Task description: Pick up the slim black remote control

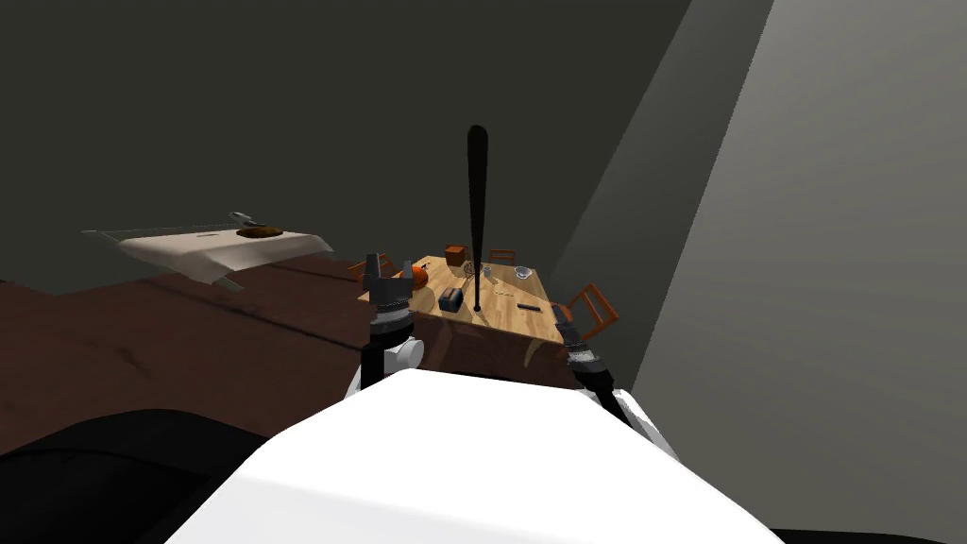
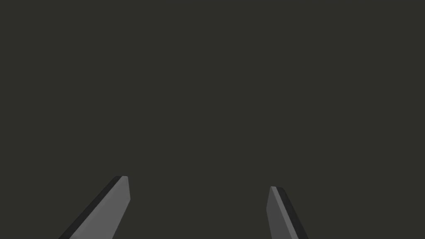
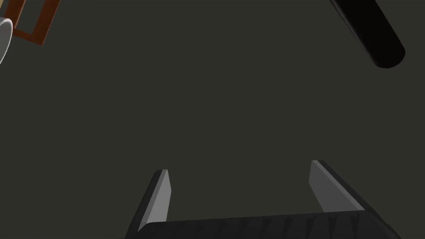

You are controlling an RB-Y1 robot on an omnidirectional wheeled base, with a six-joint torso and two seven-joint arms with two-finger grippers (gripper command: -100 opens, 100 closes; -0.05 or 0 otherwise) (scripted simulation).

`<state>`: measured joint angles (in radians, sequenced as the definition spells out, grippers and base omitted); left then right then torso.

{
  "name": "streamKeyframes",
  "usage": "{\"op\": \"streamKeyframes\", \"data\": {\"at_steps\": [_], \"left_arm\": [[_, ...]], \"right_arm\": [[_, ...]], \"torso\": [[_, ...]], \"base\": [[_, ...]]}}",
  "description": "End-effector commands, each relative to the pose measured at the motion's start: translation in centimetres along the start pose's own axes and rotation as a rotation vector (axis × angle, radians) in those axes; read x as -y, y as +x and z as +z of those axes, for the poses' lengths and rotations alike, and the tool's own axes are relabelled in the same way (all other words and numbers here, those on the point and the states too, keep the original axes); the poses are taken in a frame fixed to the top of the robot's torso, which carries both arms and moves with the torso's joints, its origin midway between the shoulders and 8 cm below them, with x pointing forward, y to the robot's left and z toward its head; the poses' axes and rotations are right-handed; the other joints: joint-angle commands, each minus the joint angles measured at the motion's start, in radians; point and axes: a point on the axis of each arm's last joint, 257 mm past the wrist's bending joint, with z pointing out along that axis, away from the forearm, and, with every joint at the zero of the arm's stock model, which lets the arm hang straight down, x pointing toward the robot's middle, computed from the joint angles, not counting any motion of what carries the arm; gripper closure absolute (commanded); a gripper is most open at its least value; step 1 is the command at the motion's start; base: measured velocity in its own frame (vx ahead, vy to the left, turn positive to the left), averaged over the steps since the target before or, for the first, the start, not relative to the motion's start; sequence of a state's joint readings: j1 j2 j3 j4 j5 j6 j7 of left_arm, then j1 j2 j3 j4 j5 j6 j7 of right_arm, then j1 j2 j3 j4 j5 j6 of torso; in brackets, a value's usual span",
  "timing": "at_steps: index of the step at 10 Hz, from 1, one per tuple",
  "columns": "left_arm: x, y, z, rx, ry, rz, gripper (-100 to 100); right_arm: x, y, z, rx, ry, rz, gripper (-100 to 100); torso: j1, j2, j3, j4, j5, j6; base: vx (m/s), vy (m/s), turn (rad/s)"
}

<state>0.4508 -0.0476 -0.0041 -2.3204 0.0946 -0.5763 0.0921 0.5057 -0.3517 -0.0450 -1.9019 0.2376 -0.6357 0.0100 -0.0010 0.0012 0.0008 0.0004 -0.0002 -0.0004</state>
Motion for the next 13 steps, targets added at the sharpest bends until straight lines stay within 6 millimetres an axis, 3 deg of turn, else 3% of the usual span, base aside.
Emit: {"op": "streamKeyframes", "data": {"at_steps": [1,3,4,8,13], "left_arm": [[0.0,0.0,0.0,0.0,0.0,0.0,0],[0.0,0.0,0.0,0.0,0.0,0.0,0],[0.0,0.0,0.0,0.0,0.0,0.0,0],[0.0,0.0,0.0,0.0,0.0,0.0,0],[0.0,0.0,0.0,0.0,0.0,0.0,0]], "right_arm": [[2.2,1.1,-1.2,-0.077,0.04,-0.048,-100],[5.0,2.2,-2.9,-0.141,0.095,-0.08,-100],[5.3,2.2,-3.0,-0.143,0.102,-0.079,-100],[9.7,3.7,-6.4,-0.266,0.188,-0.144,-100],[15.2,4.9,-12.5,-0.458,0.302,-0.243,-100]], "torso": [[0.0,0.0,0.0,0.0,0.0,0.0],[0.0,0.0,0.0,0.0,0.0,0.001],[0.0,0.0,0.0,0.0,0.0,0.0],[-0.001,-0.002,-0.001,0.0,0.0,0.0],[-0.002,-0.002,-0.001,0.0,0.0,0.001]], "base": [[-0.025,0.02,0.468],[-0.012,0.012,0.285],[-0.004,0.002,0.185],[0.002,0.001,0.28],[0.012,-0.012,0.31]]}}
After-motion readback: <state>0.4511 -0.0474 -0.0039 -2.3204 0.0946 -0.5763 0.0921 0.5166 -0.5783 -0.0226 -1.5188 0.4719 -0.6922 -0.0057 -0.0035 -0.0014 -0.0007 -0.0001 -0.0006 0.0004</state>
